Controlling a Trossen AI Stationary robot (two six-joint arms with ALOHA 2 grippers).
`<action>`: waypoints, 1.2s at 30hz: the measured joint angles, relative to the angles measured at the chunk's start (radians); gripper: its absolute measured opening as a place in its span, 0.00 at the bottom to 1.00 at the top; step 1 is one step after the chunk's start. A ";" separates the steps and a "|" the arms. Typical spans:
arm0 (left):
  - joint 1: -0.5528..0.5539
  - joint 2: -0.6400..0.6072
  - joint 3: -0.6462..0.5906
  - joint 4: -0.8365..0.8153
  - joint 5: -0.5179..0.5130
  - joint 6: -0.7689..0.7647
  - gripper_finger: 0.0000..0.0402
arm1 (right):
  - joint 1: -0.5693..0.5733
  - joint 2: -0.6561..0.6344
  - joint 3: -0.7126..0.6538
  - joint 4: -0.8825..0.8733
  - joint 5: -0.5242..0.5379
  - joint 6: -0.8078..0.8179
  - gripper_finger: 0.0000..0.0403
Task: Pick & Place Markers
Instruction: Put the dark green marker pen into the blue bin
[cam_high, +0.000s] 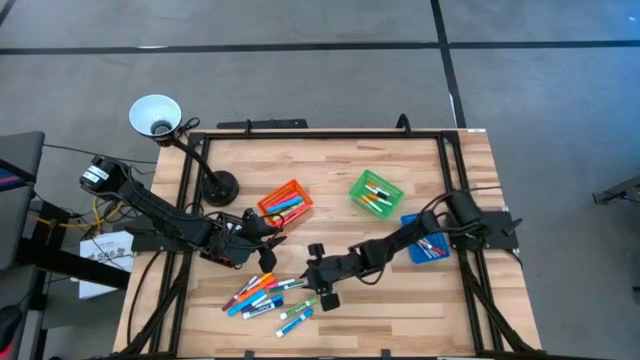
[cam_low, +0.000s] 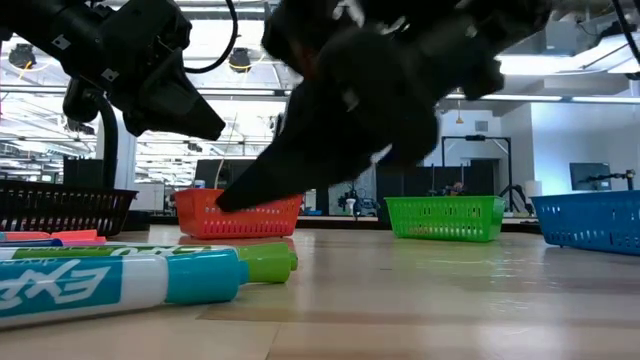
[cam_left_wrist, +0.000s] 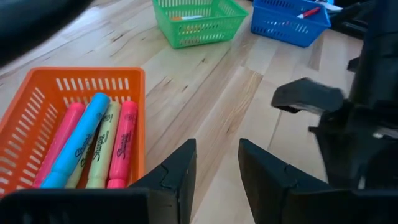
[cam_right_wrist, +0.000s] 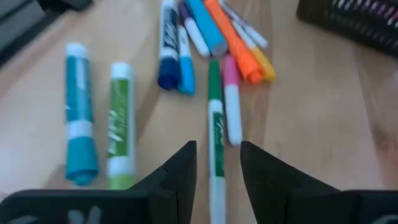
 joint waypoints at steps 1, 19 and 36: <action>0.000 0.000 -0.001 -0.001 0.000 0.000 0.29 | -0.003 0.016 0.010 0.000 0.000 0.000 0.28; 0.000 0.000 -0.006 0.003 0.000 0.000 0.29 | -0.037 0.134 0.028 0.019 -0.015 -0.017 0.17; 0.000 0.000 -0.055 0.016 0.000 -0.003 0.29 | -0.001 -0.326 0.019 -0.694 0.208 0.189 0.08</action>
